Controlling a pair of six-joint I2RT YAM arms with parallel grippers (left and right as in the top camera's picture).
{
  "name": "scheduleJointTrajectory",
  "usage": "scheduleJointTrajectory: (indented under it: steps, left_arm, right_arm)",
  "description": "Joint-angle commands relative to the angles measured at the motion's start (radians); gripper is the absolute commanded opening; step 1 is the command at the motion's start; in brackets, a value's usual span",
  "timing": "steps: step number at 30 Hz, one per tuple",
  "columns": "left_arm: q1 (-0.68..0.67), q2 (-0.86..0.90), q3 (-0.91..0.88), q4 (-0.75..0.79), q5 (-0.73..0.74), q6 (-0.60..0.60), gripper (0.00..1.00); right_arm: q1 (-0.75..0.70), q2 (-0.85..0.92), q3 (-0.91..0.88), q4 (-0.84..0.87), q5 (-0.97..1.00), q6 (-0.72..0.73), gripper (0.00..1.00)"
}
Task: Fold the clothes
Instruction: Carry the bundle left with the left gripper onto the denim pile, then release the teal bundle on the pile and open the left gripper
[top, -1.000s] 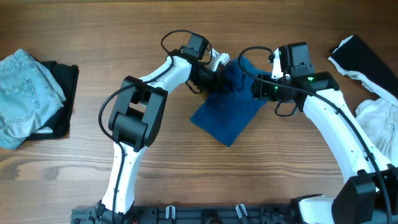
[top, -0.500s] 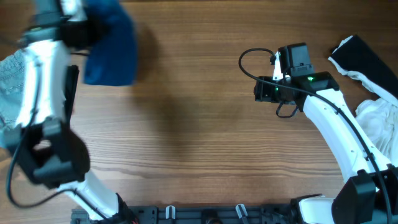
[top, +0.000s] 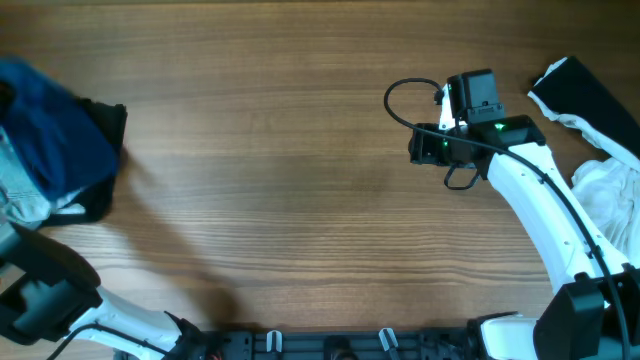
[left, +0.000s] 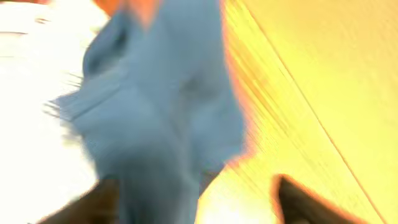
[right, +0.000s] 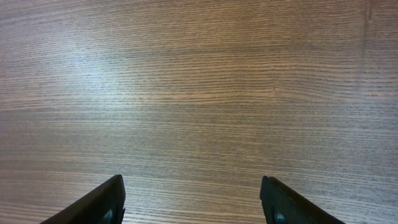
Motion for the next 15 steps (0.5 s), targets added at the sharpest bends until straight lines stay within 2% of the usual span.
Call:
scheduleJointTrajectory:
  steps: [1,6,10,13,14,15]
  left_arm:
    - [0.055,-0.01,0.017,-0.013,0.012,-0.014,1.0]
    - [0.116,-0.01,0.017,-0.019,0.017,-0.095,1.0]
    - [0.119,-0.01,0.017,-0.003,0.093,-0.094,1.0]
    - [0.081,-0.01,0.017,0.023,0.185,-0.074,0.95]
    - [0.067,-0.01,0.017,0.027,0.215,-0.058,0.83]
    - [0.038,-0.009,0.017,0.029,0.233,-0.037,0.51]
  right_arm:
    - [-0.003,-0.004,0.012,-0.003,0.021,-0.001,0.7]
    - [-0.003,-0.004,0.012,-0.006,0.021,-0.006,0.71]
    - [-0.003,-0.004,0.012,-0.003,0.021,-0.005,0.71]
    - [-0.003,-0.004,0.012,-0.003,0.021,-0.005,0.71]
    - [-0.003,-0.004,0.012,-0.003,0.021,-0.005,0.71]
    - [-0.003,-0.004,0.012,-0.003,0.02,-0.005,0.71]
